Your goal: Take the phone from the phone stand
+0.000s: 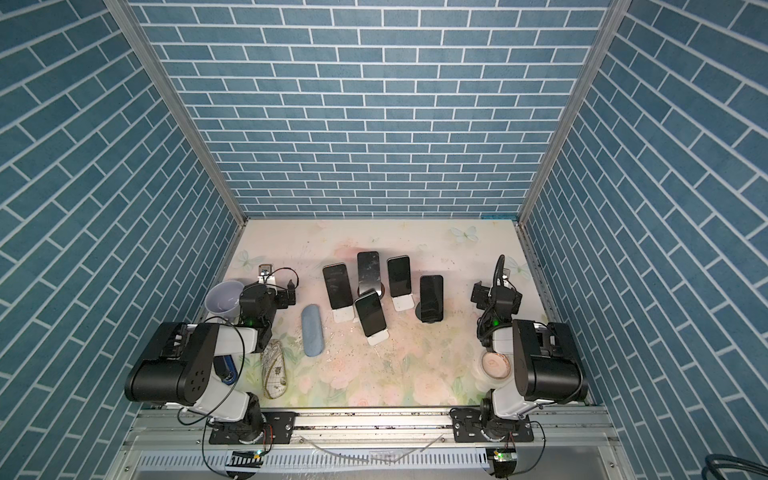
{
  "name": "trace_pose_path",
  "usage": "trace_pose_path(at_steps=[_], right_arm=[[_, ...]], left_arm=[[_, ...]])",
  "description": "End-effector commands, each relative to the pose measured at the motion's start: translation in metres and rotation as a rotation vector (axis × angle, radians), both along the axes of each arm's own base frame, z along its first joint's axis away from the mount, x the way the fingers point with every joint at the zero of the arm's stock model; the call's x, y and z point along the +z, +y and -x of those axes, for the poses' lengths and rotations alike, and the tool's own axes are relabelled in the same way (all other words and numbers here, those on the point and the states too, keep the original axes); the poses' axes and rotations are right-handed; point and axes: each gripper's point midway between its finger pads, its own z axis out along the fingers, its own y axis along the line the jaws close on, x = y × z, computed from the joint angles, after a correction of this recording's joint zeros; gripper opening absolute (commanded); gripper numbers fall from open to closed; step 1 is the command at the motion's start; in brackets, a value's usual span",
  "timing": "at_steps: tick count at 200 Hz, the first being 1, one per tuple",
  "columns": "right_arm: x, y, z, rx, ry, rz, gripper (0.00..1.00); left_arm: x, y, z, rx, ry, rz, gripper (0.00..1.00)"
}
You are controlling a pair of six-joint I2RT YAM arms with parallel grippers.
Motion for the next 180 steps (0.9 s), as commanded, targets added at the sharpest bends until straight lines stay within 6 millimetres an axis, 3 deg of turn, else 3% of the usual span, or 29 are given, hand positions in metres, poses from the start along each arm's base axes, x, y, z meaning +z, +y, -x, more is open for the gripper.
trace_pose_path(at_steps=[1, 98, 131, 180], right_arm=[[0.007, -0.001, -0.006, -0.008, -0.022, 0.006, 0.99], [0.008, 0.000, -0.006, -0.001, -0.030, 0.004, 0.99], [0.019, 0.004, -0.003, 0.023, -0.024, 0.009, 0.99], [0.043, 0.013, 0.000, 0.034, 0.123, -0.074, 0.93]], left_arm=[[0.005, -0.002, -0.005, -0.010, -0.010, -0.006, 1.00], [0.005, -0.002, -0.005, -0.008, -0.010, -0.007, 1.00], [0.020, 0.007, -0.003, 0.046, -0.002, -0.010, 1.00], [0.048, 0.011, -0.001, 0.094, 0.086, -0.029, 1.00]])
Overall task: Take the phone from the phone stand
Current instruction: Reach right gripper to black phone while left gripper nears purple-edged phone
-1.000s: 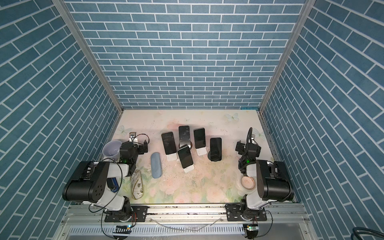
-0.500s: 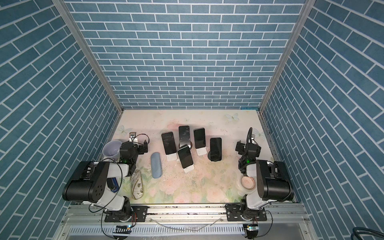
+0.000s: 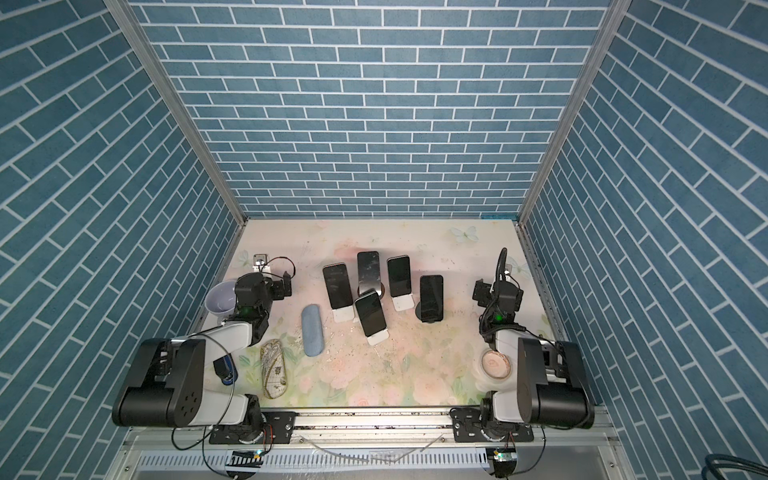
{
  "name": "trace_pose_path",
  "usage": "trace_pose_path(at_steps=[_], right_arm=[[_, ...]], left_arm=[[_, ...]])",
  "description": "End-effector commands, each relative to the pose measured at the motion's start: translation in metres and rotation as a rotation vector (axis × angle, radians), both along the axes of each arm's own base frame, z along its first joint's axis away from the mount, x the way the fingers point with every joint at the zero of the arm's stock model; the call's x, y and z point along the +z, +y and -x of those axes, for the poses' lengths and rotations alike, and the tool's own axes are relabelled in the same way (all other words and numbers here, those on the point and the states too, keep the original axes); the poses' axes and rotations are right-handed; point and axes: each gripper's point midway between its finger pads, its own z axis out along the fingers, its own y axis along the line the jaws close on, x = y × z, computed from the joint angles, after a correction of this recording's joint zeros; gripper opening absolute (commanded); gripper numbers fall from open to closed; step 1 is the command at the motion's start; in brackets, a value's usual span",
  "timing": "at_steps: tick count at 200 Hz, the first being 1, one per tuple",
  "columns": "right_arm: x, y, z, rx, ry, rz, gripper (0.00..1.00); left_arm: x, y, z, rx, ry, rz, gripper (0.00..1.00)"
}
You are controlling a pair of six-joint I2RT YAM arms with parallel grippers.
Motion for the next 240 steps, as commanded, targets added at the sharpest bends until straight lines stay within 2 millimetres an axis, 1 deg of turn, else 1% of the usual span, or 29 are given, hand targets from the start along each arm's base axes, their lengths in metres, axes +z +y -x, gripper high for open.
trace_pose_path(at_steps=[1, 15, 20, 26, 36, 47, 49, 52, 82, 96, 100, 105, 121, 151, 185, 213, 240], right_arm=[[0.012, 0.008, 0.001, 0.008, 0.092, -0.059, 0.93], [0.017, 0.009, 0.006, -0.029, 0.143, -0.106, 0.93], [0.023, 0.009, 0.007, -0.044, 0.148, -0.119, 0.93], [0.024, 0.010, 0.009, -0.060, 0.165, -0.129, 0.93], [0.028, 0.012, 0.015, -0.085, 0.193, -0.135, 0.93], [0.035, 0.018, 0.020, -0.087, 0.209, -0.138, 0.94], [0.036, 0.019, 0.021, -0.085, 0.212, -0.137, 0.94], [0.038, 0.022, 0.022, -0.081, 0.213, -0.138, 0.94], [0.058, 0.047, 0.036, -0.011, 0.221, -0.185, 0.96], [0.067, 0.055, 0.043, 0.014, 0.239, -0.219, 0.96], [0.068, 0.057, 0.045, 0.019, 0.249, -0.226, 0.98], [0.070, 0.059, 0.048, 0.022, 0.257, -0.233, 0.99], [0.075, 0.070, 0.055, 0.061, 0.293, -0.259, 0.99], [0.079, 0.092, 0.068, 0.146, 0.363, -0.288, 0.99], [0.072, 0.117, 0.077, 0.220, 0.412, -0.291, 0.99], [0.067, 0.139, 0.081, 0.283, 0.435, -0.282, 0.99], [0.061, 0.153, 0.081, 0.298, 0.441, -0.266, 0.99]], left_arm=[[-0.001, 0.002, 0.009, 0.039, 0.092, -0.009, 1.00], [0.009, 0.002, 0.012, 0.063, 0.110, 0.009, 1.00], [0.012, 0.001, 0.013, 0.067, 0.119, 0.020, 1.00], [0.013, 0.000, 0.016, 0.073, 0.142, 0.036, 1.00], [0.020, -0.002, 0.019, 0.084, 0.159, 0.064, 1.00], [0.018, -0.007, 0.026, 0.086, 0.192, 0.094, 1.00], [0.025, -0.008, 0.024, 0.084, 0.183, 0.101, 1.00], [0.028, -0.010, 0.024, 0.085, 0.183, 0.109, 1.00], [0.043, -0.036, 0.033, 0.024, 0.209, 0.139, 1.00], [0.054, -0.047, 0.041, 0.007, 0.196, 0.132, 1.00], [0.057, -0.049, 0.043, 0.002, 0.191, 0.137, 1.00], [0.062, -0.053, 0.046, -0.010, 0.184, 0.149, 1.00], [0.074, -0.068, 0.055, -0.067, 0.166, 0.206, 1.00], [0.091, -0.086, 0.075, -0.146, 0.148, 0.272, 1.00], [0.102, -0.105, 0.093, -0.210, 0.167, 0.298, 1.00], [0.111, -0.127, 0.099, -0.288, 0.186, 0.306, 1.00], [0.120, -0.147, 0.100, -0.349, 0.176, 0.308, 1.00]])
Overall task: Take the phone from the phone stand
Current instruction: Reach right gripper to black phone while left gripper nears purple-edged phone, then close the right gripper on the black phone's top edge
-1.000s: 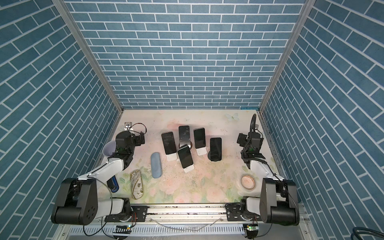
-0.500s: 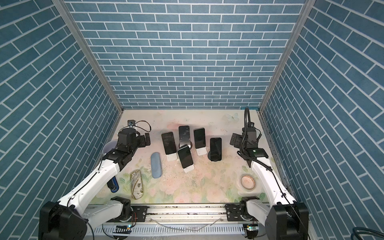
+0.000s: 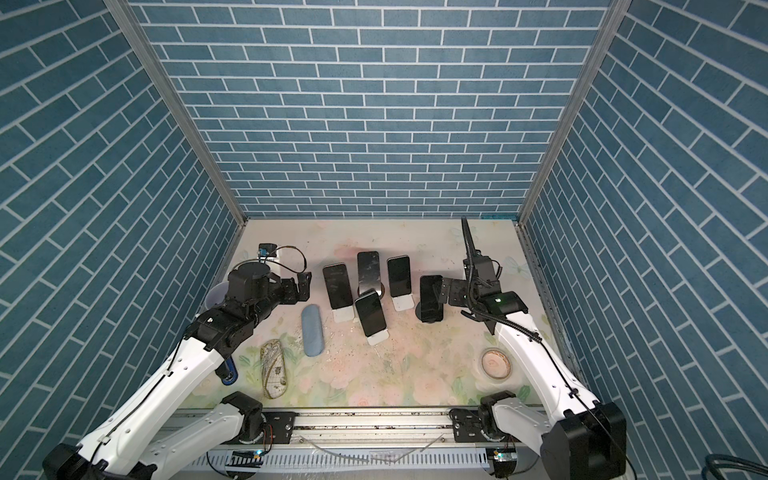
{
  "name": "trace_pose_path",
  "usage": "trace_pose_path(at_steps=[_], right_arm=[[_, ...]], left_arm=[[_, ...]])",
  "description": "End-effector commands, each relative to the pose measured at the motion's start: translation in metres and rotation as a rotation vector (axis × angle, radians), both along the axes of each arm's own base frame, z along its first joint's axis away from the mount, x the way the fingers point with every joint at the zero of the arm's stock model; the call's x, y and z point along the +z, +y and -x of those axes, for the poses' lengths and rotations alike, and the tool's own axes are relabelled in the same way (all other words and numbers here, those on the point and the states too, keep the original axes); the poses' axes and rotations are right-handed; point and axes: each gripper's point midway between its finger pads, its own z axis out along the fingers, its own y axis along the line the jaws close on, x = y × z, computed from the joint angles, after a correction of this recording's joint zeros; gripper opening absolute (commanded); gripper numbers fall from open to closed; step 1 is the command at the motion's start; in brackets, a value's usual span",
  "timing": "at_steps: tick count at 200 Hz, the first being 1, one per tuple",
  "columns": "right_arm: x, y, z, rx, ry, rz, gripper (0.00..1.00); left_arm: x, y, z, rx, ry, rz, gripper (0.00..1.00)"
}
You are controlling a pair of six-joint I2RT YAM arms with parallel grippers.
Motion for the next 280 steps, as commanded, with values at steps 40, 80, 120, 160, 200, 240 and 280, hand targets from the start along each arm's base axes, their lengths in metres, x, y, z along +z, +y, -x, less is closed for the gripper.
trace_pose_path(at_steps=[40, 80, 120, 160, 200, 240, 280], right_arm=[[-0.005, 0.032, -0.006, 0.014, -0.007, 0.002, 0.99], [-0.012, 0.051, -0.012, 0.057, -0.013, 0.045, 0.99], [-0.016, 0.057, -0.018, 0.075, -0.024, 0.141, 0.99], [-0.019, 0.058, -0.022, 0.067, -0.037, 0.182, 0.99], [-0.025, 0.055, -0.024, 0.067, -0.023, 0.228, 0.99], [-0.032, 0.057, -0.026, 0.078, -0.013, 0.240, 0.98], [-0.037, 0.070, -0.027, 0.104, -0.009, 0.194, 0.98]], left_arm=[[0.011, -0.034, 0.000, -0.094, -0.015, 0.051, 1.00], [0.013, -0.048, -0.004, -0.130, -0.012, 0.057, 1.00], [0.014, -0.051, -0.006, -0.138, -0.020, 0.057, 1.00], [0.016, -0.050, -0.006, -0.133, -0.028, 0.052, 1.00], [0.014, -0.049, -0.007, -0.130, -0.026, 0.048, 1.00], [0.012, -0.049, -0.008, -0.128, -0.022, 0.044, 1.00], [0.010, -0.050, -0.009, -0.131, -0.018, 0.042, 1.00]])
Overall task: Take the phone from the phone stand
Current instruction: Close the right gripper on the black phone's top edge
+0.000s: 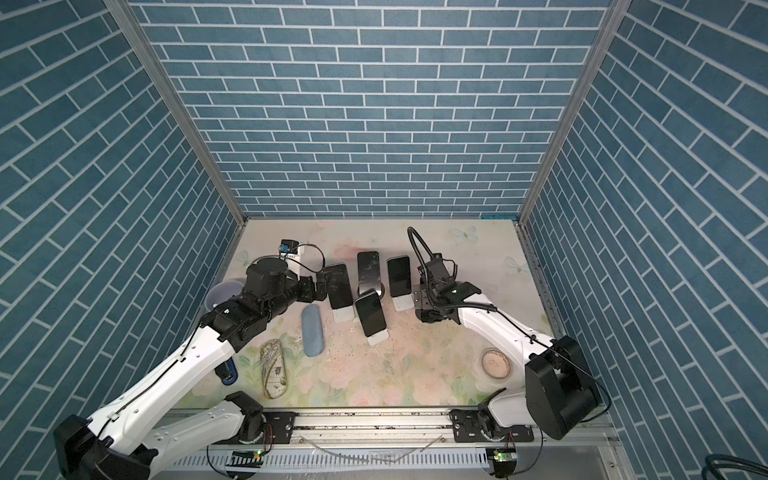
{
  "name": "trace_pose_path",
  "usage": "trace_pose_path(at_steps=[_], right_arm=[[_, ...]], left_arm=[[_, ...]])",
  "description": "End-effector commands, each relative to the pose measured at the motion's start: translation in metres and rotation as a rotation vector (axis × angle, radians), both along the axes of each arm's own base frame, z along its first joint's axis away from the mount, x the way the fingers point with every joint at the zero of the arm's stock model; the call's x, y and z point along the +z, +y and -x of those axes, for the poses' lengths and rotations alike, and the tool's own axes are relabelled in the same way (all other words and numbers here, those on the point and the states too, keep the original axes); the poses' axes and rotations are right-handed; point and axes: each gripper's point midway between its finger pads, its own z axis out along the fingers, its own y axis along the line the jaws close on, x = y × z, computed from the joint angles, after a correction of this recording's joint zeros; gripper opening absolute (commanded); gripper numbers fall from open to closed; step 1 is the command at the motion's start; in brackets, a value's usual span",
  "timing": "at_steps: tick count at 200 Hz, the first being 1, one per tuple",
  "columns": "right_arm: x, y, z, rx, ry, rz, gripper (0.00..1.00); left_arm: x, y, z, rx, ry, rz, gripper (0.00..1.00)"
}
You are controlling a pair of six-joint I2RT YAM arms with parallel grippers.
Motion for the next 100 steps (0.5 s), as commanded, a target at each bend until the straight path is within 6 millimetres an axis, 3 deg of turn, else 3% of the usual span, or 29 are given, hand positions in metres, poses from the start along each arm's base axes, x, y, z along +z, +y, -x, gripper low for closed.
trace_pose_path(at_steps=[1, 100], right_arm=[[0.013, 0.016, -0.010, 0.029, -0.035, -0.036, 0.98], [-0.002, 0.023, -0.024, -0.005, -0.050, -0.056, 0.91]], left_arm=[[0.009, -0.003, -0.002, -0.005, -0.027, 0.006, 1.00], [0.000, 0.001, -0.003, 0.022, -0.026, 0.004, 1.00]])
